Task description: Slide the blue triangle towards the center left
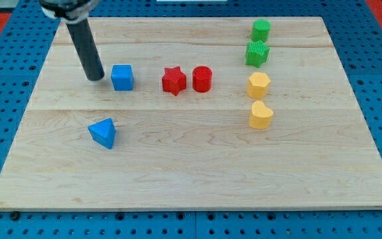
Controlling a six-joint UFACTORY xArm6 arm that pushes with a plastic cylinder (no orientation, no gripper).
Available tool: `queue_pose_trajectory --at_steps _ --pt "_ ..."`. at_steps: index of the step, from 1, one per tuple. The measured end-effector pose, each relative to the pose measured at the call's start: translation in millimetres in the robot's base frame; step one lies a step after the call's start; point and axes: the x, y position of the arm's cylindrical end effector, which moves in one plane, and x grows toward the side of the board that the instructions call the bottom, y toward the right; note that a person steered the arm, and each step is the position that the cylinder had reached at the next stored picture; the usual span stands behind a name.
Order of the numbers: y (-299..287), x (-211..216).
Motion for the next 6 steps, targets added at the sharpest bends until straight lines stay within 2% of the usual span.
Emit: queue_pose_trajectory --at_steps 2,3,4,5,6 --pt "35.1 1.6" --pt "39.4 15.4" --pt "6.4 8.5" --pt "-11.1 47.7" --pt "22.0 108.8"
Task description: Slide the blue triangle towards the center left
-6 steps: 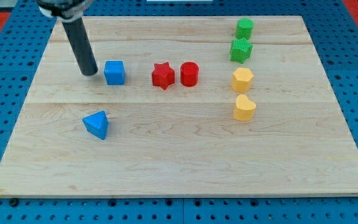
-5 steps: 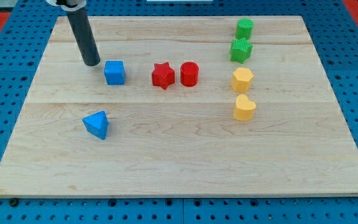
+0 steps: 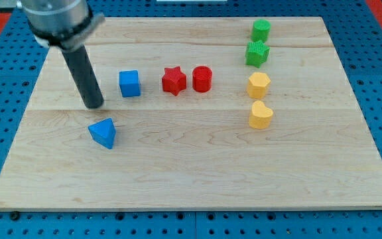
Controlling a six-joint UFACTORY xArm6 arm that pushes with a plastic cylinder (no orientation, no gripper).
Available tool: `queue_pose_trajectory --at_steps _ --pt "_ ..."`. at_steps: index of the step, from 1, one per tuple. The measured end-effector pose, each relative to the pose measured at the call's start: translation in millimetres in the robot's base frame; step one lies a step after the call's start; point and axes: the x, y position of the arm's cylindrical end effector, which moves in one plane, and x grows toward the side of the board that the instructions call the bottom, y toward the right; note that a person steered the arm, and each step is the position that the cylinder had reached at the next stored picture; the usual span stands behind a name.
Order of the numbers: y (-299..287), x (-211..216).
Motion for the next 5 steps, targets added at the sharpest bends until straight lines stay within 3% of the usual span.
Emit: queue_pose_trajectory --at_steps 2,3,4,5 --pt "76.3 30.3" --pt "64.0 80.5" --pt "1.3 51.8" --pt "-5.4 33.1"
